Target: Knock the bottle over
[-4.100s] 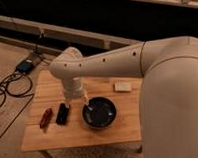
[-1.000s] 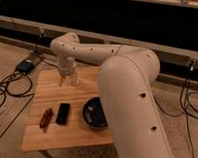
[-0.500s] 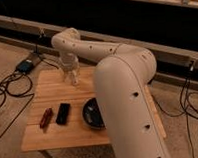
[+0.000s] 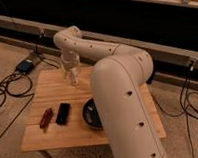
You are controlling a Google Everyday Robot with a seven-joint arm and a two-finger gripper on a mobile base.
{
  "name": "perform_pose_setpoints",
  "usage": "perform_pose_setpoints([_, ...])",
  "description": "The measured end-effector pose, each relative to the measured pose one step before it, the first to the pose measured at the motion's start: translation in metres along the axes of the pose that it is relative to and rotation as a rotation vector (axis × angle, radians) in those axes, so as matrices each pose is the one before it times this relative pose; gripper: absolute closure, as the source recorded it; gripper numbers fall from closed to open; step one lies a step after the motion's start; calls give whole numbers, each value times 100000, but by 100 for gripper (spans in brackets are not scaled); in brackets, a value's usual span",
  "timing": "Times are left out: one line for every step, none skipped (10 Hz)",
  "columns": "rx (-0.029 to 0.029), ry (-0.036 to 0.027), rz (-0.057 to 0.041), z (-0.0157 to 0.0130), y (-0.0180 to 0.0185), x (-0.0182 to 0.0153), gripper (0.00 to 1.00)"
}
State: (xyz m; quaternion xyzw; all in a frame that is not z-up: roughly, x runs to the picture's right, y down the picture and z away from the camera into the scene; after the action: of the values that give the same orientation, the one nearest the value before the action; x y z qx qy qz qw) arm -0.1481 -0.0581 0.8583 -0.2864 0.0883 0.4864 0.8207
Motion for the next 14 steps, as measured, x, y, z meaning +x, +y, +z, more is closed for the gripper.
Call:
perform_pose_setpoints([80,-459,-840,114,-321,-485,35])
perform_pose_setpoints([161,-572,-938,79,-393,-508,35])
perform_pose_setpoints([171,-821,-969,12,-571,-615,35])
perform_pose_setpoints([163,-558,-512,-42,-411,-365,35])
perform_pose_setpoints([263,-192,-304,54,-407,-230,35])
perform_pose_setpoints([379,-537,-121,-20,-555,-350,35])
perform_pose_setpoints([406,-576,21,-38,-579,-366,35])
perform_pose_setpoints([95,-559,56,-96,-370,-297,35])
perform_pose_setpoints([-405,-428,-139,-30,-145,-279,35])
perform_pose_setpoints([-1198,-495,-384,3,102,-329,35])
perform_pose_setpoints([-1705,-509,-835,100,313,-330,35])
perform_pose_setpoints([-1449,-466,-1068,161,274,-307,35])
perform_pose_setpoints([-1586,-847,-1772,284,172,-475,35])
perform_pose_setpoints([-581,-635,-1150,123,-8,-282,35])
